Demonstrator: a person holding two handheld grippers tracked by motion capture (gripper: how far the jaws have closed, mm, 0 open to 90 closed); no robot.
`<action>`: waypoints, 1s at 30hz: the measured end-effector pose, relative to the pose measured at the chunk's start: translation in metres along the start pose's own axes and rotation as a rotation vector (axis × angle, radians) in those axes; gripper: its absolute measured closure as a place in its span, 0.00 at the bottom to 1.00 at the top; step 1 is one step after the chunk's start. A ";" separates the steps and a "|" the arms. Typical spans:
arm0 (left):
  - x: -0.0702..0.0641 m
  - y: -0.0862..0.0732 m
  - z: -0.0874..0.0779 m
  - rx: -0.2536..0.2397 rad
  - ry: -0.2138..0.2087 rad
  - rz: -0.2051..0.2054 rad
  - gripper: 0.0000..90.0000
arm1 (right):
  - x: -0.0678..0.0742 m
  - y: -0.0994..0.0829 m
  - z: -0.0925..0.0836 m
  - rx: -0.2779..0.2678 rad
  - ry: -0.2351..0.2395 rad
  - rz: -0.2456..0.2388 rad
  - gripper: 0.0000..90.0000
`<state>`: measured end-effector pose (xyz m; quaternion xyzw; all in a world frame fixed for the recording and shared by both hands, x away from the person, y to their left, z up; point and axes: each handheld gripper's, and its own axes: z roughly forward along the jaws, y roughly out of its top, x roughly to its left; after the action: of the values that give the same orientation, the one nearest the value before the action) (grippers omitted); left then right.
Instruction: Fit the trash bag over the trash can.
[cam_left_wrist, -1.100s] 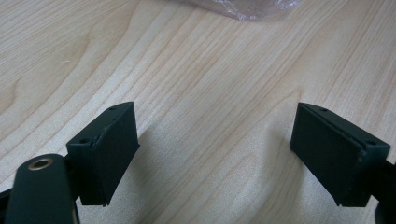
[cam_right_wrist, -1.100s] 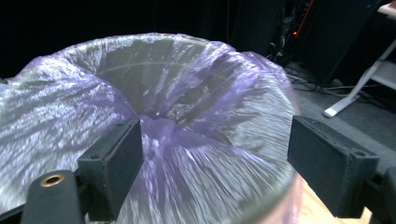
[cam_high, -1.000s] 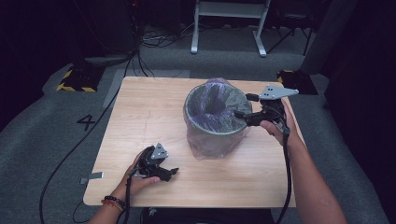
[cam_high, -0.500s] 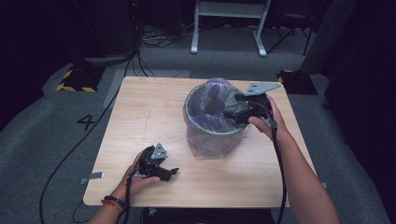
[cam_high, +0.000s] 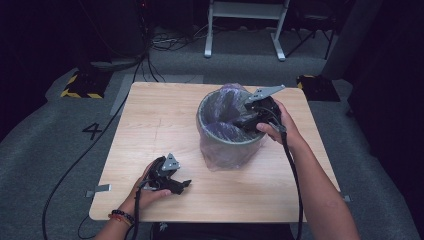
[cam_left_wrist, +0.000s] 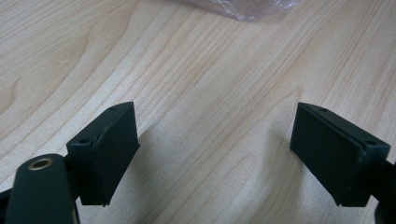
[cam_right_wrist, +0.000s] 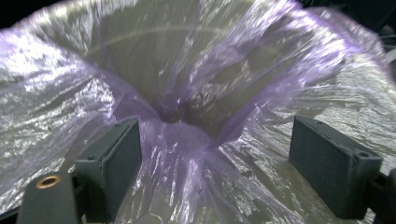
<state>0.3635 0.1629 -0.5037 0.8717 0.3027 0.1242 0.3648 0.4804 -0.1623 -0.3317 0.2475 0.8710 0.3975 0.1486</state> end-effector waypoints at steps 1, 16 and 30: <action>0.000 0.000 0.000 0.000 -0.002 0.000 0.17 | 0.000 0.001 0.001 0.014 0.006 -0.006 0.19; 0.000 0.000 0.000 0.000 -0.005 0.004 0.16 | -0.001 0.014 0.020 0.320 0.034 0.001 0.23; 0.000 0.000 0.000 -0.001 -0.009 0.007 0.16 | 0.000 0.018 0.032 0.485 0.023 0.010 0.22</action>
<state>0.3633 0.1626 -0.5038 0.8730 0.2982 0.1218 0.3662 0.5007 -0.1323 -0.3387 0.2759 0.9413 0.1802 0.0728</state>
